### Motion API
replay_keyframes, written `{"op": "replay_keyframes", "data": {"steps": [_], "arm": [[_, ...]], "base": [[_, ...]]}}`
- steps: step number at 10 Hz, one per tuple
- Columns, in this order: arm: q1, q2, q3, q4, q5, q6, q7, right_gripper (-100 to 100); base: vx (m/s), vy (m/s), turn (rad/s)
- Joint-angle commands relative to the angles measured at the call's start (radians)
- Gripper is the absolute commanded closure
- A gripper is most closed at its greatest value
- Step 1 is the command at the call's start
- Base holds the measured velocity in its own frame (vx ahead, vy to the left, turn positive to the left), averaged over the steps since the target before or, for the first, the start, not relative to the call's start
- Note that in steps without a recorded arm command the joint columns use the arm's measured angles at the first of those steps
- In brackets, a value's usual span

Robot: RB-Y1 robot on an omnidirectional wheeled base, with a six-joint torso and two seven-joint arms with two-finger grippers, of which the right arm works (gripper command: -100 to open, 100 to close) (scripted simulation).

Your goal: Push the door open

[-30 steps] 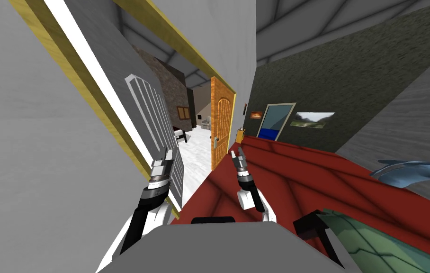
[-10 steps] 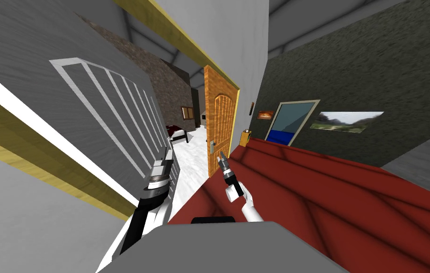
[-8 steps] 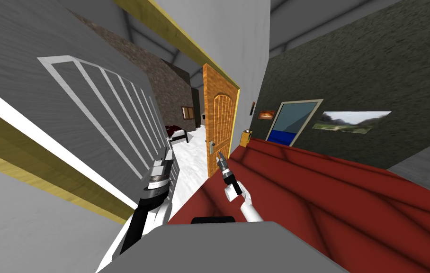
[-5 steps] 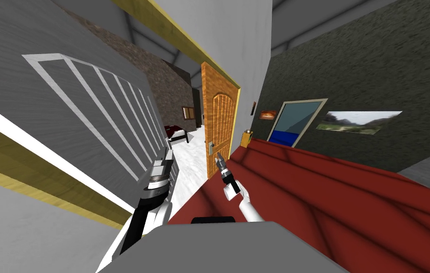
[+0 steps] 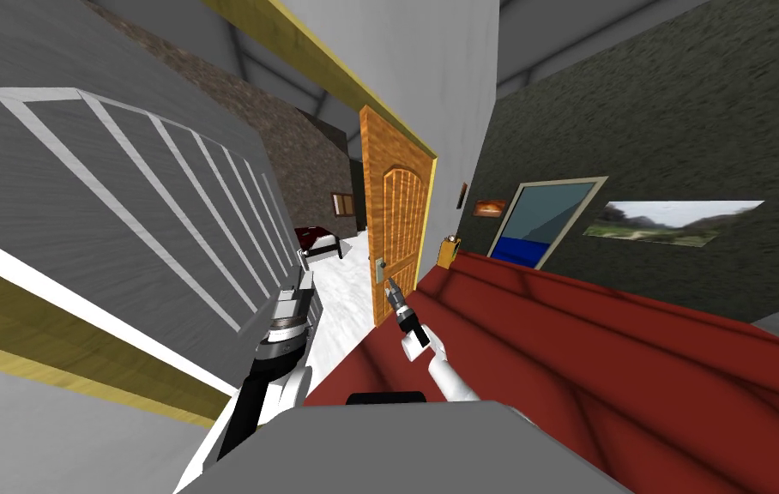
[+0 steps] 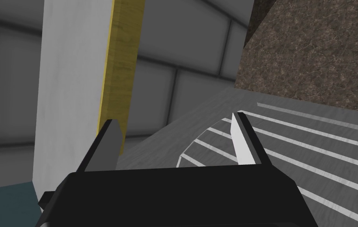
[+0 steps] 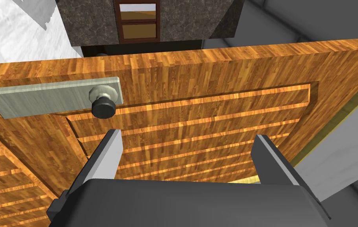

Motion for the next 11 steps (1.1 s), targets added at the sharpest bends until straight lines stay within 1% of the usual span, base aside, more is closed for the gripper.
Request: {"op": "replay_keyframes", "data": {"steps": [1, 5, 6, 11], "arm": [[-0.017, 0.001, 0.013, 0.029, -0.005, 0.004, -0.001, -100], [-0.067, 0.012, 0.041, 0.112, -0.018, 0.01, -0.001, -100], [-0.089, 0.018, 0.054, 0.15, -0.024, 0.012, -0.001, -100], [-0.145, 0.036, 0.085, 0.243, -0.038, 0.019, -0.002, -100]], "base": [[0.068, -0.088, 0.038], [0.085, -0.095, 0.045], [0.1, -0.107, 0.066], [0.089, -0.095, 0.043]]}}
